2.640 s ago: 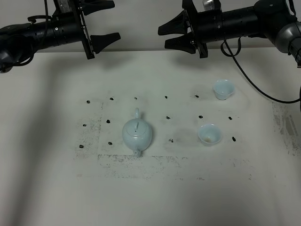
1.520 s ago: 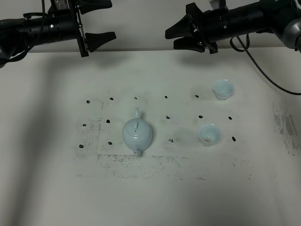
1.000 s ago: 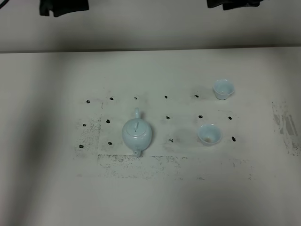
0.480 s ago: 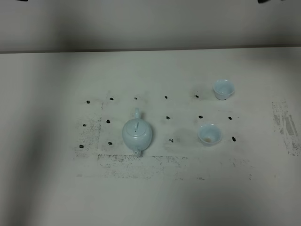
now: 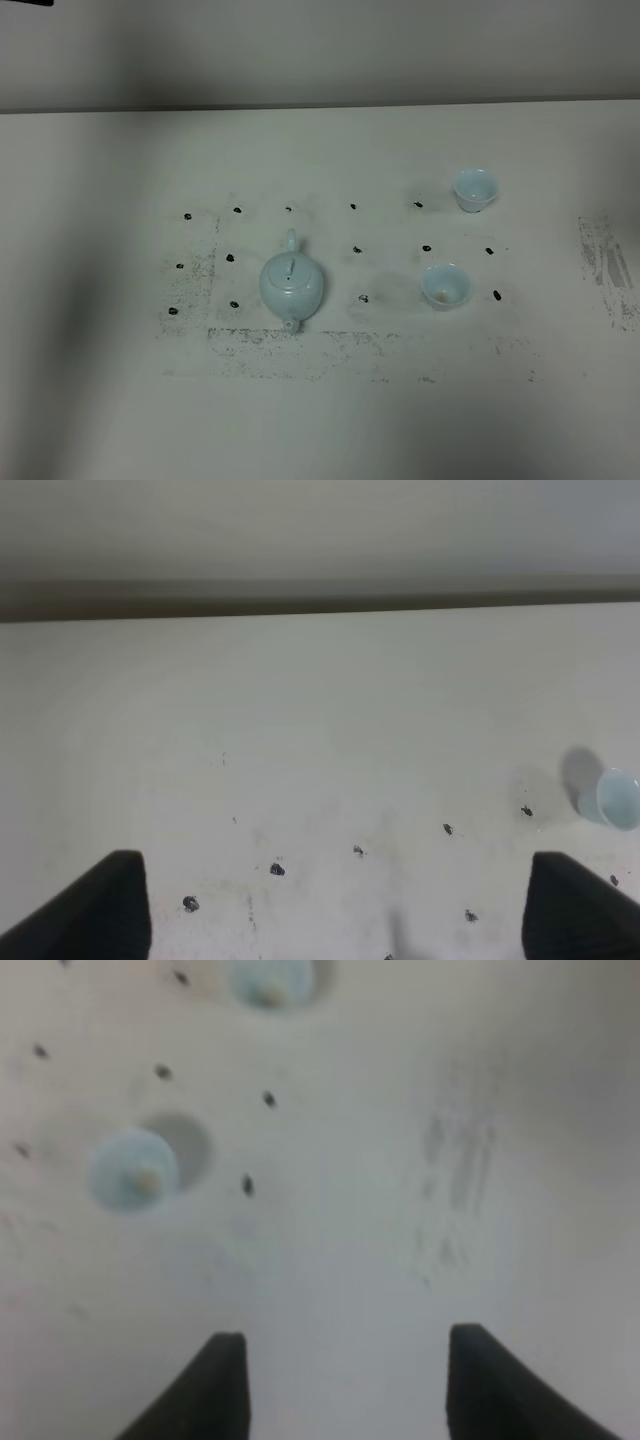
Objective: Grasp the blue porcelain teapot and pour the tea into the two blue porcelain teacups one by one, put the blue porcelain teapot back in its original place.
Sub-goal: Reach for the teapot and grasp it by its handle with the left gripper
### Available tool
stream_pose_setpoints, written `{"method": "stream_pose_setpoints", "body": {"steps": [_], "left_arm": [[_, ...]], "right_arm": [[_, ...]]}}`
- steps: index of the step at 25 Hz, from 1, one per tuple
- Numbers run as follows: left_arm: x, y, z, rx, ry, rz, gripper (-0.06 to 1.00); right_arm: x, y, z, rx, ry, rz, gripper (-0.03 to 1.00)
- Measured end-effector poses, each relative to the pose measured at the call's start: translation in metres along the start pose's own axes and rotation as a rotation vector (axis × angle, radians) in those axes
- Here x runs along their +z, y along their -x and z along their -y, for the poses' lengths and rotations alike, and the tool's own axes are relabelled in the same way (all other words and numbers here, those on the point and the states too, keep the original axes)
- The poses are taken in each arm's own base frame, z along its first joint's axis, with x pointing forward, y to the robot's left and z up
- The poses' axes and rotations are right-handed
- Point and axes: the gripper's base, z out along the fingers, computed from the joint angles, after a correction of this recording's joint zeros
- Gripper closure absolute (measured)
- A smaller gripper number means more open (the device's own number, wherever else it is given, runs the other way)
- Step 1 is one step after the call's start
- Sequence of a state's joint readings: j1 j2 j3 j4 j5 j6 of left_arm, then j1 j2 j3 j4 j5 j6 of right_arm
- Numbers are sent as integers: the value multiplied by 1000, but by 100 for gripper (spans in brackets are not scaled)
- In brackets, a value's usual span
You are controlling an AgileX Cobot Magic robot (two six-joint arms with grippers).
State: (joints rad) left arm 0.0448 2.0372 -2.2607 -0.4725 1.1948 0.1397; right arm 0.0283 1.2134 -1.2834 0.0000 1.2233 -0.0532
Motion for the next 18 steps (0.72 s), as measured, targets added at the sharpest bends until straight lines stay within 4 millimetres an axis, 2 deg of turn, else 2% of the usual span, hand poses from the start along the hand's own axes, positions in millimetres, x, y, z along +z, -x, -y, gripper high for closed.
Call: {"method": "stream_pose_setpoints", "body": {"steps": [4,8,11,14,18], "left_arm": [[0,0,0,-1,-1,0,19],[0,0,0,-1,-1,0,19],[0,0,0,-1,-1,0,19],[0,0,0,-2,-1,0,19],[0,0,0,-1,-1,0,19]], "right_arm": [[-15,-49,4,49,-77,59,50],[-21,-97,6,81,-121,147,50],[-21,-133,4,88,-123,216,50],[-12,-165,2,89,-123,242,50],[-7,-194,-1,98,-105,295,50]]}}
